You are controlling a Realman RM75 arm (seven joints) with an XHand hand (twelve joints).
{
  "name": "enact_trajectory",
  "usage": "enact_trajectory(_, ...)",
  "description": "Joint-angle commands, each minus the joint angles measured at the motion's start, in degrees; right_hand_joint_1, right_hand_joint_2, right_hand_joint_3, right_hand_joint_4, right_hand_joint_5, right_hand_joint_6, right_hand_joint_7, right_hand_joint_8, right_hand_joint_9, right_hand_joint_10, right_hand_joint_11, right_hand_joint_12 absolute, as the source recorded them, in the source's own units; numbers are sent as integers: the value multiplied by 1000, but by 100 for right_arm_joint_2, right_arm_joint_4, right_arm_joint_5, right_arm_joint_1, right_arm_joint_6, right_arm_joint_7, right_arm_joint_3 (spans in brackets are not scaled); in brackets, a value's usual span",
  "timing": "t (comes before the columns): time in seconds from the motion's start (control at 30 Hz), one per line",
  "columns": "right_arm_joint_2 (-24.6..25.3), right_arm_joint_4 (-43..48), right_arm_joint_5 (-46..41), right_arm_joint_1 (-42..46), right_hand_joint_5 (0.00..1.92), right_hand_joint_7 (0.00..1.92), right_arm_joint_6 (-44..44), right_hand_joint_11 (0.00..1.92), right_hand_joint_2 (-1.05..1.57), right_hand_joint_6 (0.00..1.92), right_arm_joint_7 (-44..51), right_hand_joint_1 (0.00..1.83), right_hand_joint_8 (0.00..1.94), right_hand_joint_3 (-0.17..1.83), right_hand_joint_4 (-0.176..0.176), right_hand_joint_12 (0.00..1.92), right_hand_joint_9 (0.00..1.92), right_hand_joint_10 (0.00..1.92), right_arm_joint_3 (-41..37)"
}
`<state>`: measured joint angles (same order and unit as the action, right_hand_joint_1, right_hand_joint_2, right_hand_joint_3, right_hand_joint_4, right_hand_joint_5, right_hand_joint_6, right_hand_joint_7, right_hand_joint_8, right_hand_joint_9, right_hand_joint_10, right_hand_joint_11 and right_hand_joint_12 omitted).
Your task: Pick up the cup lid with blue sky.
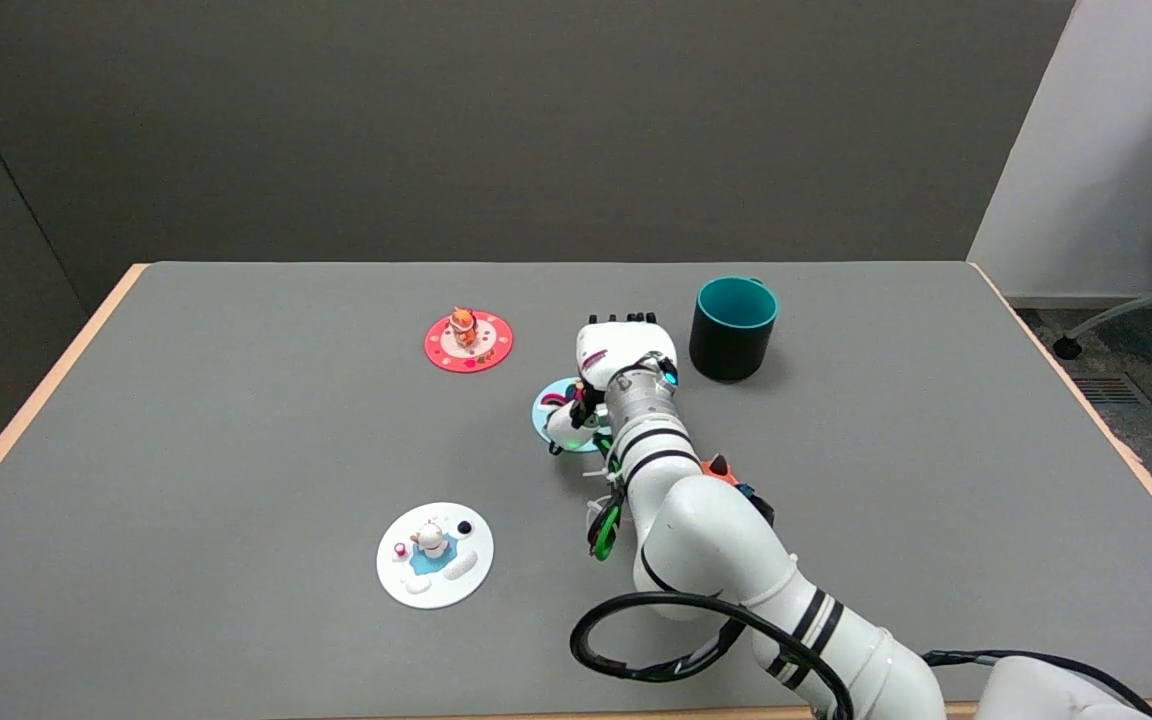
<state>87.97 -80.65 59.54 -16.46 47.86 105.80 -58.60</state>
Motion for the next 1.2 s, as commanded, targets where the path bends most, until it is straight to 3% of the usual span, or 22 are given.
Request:
enact_trajectory(0.03,-67,91,-13,-9,807,830,-39,402,610,279,-160,855,362,816,-141,271,629,233,0)
enact_trajectory(0.1,-71,87,-5,-9,837,801,-39,420,655,305,-160,870,494,779,-135,265,621,291,12)
enact_trajectory(0.23,-71,95,22,-18,872,639,-15,454,767,362,-301,911,871,694,-87,289,580,569,20)
enact_trajectory(0.27,-71,95,27,-22,865,606,1,452,824,477,-370,932,935,628,-74,311,564,636,17)
enact_trajectory(0.3,-71,91,30,-26,817,555,13,423,1107,1240,-407,1041,1032,199,-34,417,534,764,12)
enact_trajectory(0.43,-76,67,43,-22,765,458,17,418,1137,1319,-432,1012,1163,199,-18,479,480,901,-11)
enact_trajectory(0.9,-131,111,7,-25,738,455,25,413,1152,1357,-496,991,1204,202,-1,527,462,956,-28)
enact_trajectory(0.93,-135,107,3,-25,721,492,25,399,1156,1384,-496,983,1141,214,-4,568,471,922,-35)
enact_trajectory(0.97,-139,95,3,-25,738,542,25,394,1212,1303,-496,1085,1518,155,-57,586,472,950,-43)
enact_trajectory(1.0,-148,70,-1,-25,752,577,21,409,1227,1248,-496,1139,1699,139,-76,572,463,1001,-52)
enact_trajectory(1.2,-195,-152,-72,-84,762,698,9,417,1184,1181,-468,1163,1609,156,-76,747,501,1099,-99)
